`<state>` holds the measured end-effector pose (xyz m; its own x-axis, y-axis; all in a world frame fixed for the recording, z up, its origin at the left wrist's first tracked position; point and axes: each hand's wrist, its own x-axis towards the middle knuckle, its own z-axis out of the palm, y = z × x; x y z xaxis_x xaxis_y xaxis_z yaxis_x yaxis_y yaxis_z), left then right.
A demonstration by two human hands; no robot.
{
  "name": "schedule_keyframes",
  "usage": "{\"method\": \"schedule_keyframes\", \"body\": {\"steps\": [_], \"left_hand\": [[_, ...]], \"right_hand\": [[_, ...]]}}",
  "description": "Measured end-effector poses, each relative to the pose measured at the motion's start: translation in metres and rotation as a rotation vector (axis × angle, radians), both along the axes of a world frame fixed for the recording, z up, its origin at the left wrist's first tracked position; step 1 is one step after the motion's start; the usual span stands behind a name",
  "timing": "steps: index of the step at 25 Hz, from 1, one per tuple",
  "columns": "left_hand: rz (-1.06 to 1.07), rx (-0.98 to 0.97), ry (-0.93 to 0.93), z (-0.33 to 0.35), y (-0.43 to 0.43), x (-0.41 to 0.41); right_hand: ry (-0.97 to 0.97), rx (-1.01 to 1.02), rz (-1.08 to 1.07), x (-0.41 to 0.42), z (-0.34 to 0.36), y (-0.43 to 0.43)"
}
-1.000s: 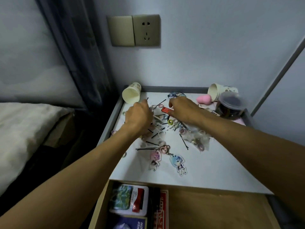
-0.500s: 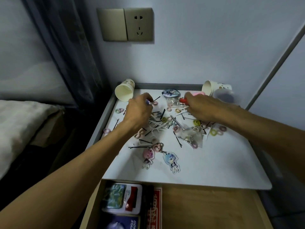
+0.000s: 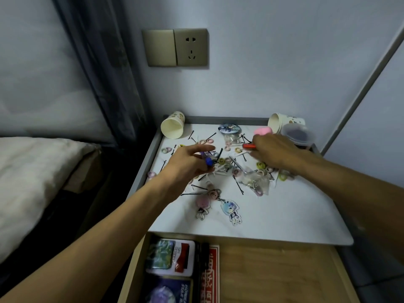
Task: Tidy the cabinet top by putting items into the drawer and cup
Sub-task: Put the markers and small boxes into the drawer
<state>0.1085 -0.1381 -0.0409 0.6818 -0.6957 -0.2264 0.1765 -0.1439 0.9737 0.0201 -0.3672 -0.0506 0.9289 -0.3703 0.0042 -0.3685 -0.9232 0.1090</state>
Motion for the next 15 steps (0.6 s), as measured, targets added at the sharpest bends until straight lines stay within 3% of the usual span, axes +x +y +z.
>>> {"method": "schedule_keyframes", "body": {"steps": [6,9,12,15], "left_hand": [[0.059,-0.013,-0.060,0.018,0.026,-0.027],[0.107,0.067,-0.175,0.032,0.045,-0.053],[0.107,0.091,-0.113,0.035,0.068,-0.088],[0.074,0.014,0.154,0.022,0.086,-0.122]], "right_hand": [[-0.338,0.271,0.054,-0.018,0.044,0.039],[-0.516,0.780,-0.066,-0.049,0.054,0.083],[-0.553,1.404,-0.182,-0.098,0.046,0.140],[-0.478,1.537,-0.196,-0.139,0.029,0.180]]}}
